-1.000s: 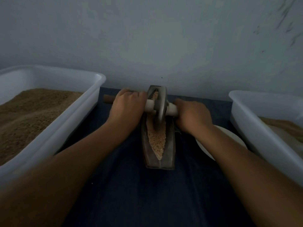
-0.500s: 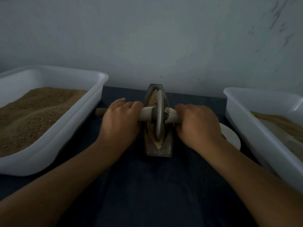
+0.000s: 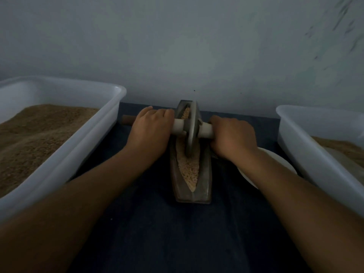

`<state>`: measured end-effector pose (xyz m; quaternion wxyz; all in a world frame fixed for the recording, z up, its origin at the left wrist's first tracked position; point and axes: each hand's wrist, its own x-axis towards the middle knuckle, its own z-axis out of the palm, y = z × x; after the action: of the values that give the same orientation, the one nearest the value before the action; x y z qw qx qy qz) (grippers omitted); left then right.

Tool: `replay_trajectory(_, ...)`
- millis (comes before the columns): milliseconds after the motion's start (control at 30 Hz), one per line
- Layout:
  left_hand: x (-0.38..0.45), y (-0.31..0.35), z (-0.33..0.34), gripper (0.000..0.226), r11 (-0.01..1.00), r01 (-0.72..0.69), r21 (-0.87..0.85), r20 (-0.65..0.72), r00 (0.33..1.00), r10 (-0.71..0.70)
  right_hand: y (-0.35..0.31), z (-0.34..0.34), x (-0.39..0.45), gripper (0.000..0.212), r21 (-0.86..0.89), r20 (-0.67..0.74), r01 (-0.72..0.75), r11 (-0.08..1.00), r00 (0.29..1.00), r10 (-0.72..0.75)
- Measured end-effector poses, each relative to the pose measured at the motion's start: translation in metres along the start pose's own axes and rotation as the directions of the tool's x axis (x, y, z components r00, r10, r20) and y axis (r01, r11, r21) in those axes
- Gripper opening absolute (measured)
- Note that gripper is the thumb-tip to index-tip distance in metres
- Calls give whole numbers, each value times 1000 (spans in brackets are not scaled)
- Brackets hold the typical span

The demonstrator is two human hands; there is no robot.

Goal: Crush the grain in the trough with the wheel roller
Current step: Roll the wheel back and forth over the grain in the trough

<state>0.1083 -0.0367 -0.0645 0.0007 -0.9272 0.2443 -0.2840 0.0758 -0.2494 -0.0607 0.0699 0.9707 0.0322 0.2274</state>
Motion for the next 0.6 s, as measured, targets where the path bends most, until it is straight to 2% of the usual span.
replay_trajectory(167, 32, -6, 5, 27, 996, 27, 86, 98, 995, -35, 10, 5, 47, 26, 48, 265, -83, 995, 962, 67)
replay_trajectory(233, 39, -7, 7, 26, 994, 27, 107, 124, 991, -40, 12, 5, 56, 25, 42, 310, -72, 997, 949, 55)
replay_trajectory(333, 40, -7, 11, 25, 991, 42, 124, 116, 992, -57, 12, 6, 58, 23, 44, 278, -51, 998, 960, 37)
replay_trajectory(600, 6, 1, 6, 20, 997, 36, 67, -7, 999, -35, 3, -3, 13, 16, 45, 61, -1, 999, 998, -2)
